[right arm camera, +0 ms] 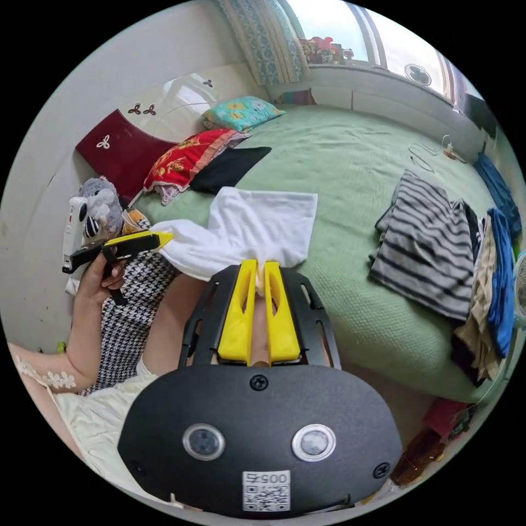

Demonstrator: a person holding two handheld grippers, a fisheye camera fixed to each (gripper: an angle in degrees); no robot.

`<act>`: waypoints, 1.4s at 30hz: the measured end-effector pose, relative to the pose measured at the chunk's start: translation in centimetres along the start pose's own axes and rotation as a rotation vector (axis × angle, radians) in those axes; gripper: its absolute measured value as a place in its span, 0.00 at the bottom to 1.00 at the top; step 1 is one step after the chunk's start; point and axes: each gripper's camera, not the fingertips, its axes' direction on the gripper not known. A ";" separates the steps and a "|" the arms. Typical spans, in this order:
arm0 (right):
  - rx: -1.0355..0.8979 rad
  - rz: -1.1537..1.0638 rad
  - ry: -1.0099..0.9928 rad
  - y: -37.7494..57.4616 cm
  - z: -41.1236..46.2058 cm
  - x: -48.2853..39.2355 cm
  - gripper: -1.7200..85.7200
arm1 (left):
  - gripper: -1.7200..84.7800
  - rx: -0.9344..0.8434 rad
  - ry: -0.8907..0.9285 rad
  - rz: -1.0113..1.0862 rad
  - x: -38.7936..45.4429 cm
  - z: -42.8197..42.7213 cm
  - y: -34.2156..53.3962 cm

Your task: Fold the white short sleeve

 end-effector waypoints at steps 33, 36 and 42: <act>-0.005 -0.110 0.216 -2.7 8.3 2.2 0.13 | 0.16 0.051 -0.101 -0.160 -5.9 4.8 0.6; -0.059 -0.015 0.200 -1.7 9.8 2.3 0.08 | 0.13 0.031 -0.130 -0.200 -6.8 5.5 1.9; -0.045 0.053 0.110 1.3 8.4 3.6 0.00 | 0.11 0.052 -0.187 -0.202 -6.2 3.3 4.6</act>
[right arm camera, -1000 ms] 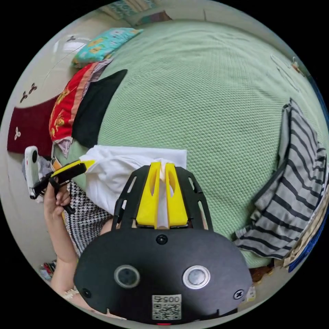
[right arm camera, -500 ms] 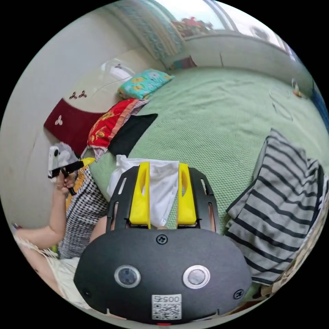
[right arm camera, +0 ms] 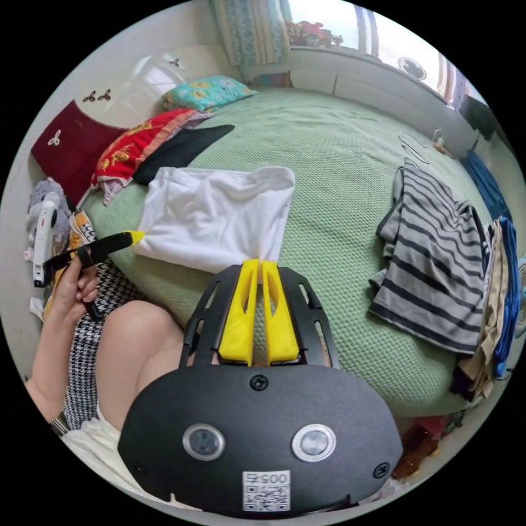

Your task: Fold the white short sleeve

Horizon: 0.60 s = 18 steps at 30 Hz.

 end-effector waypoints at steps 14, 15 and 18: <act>0.257 -0.057 -0.083 3.1 -4.4 2.2 0.01 | 0.14 0.198 0.089 0.282 6.7 -6.3 -0.7; 0.270 -0.154 -0.041 1.7 -4.1 0.6 0.01 | 0.14 0.181 0.090 0.308 7.5 -5.5 -1.5; 0.202 -0.360 0.038 -2.0 -0.6 -3.0 0.01 | 0.13 0.041 0.045 0.357 9.8 -0.9 -5.3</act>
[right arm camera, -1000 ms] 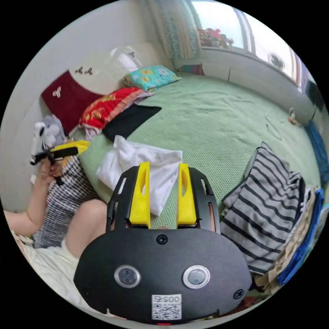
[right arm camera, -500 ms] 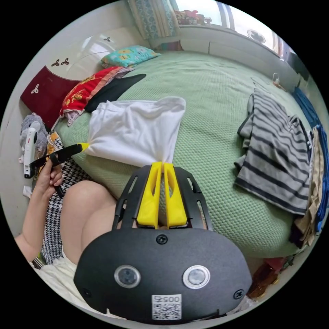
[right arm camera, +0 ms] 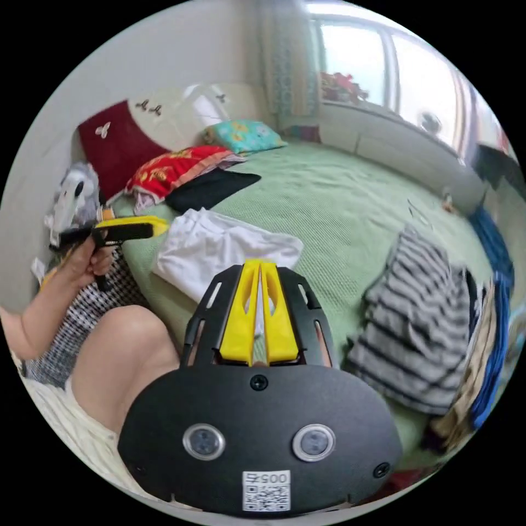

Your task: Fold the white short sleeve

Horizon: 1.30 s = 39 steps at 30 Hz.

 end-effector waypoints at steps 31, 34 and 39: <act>-0.107 0.073 0.039 5.7 0.9 -0.8 0.05 | 0.14 0.100 -0.063 -0.158 -0.5 -5.1 8.7; -0.050 0.122 0.024 4.1 0.2 0.7 0.10 | 0.17 0.112 0.043 -0.195 -0.4 -4.1 9.3; -0.145 0.227 -0.116 0.1 4.8 4.1 0.16 | 0.21 0.092 0.073 -0.230 0.6 -0.9 9.3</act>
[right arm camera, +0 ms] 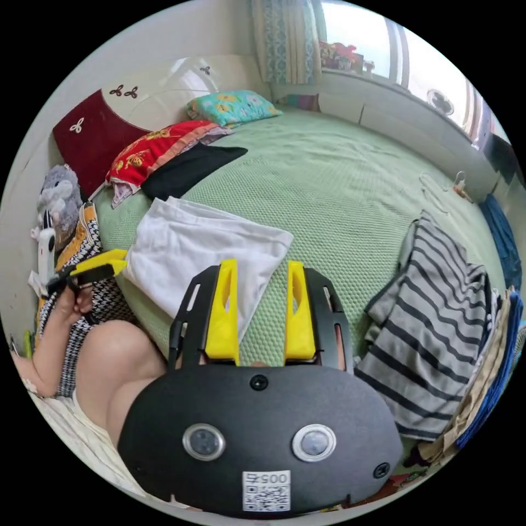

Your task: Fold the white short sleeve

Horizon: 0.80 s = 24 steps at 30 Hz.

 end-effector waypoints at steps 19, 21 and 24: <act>0.002 0.378 0.133 6.6 -3.5 3.6 0.01 | 0.11 0.009 0.029 0.287 11.2 9.5 -18.0; -0.006 0.438 0.104 9.4 -3.9 3.5 0.02 | 0.09 0.015 -0.027 0.195 11.8 10.1 -21.0; 0.019 0.408 0.108 12.1 -5.7 2.9 0.05 | 0.09 0.049 0.039 0.213 14.2 8.5 -21.3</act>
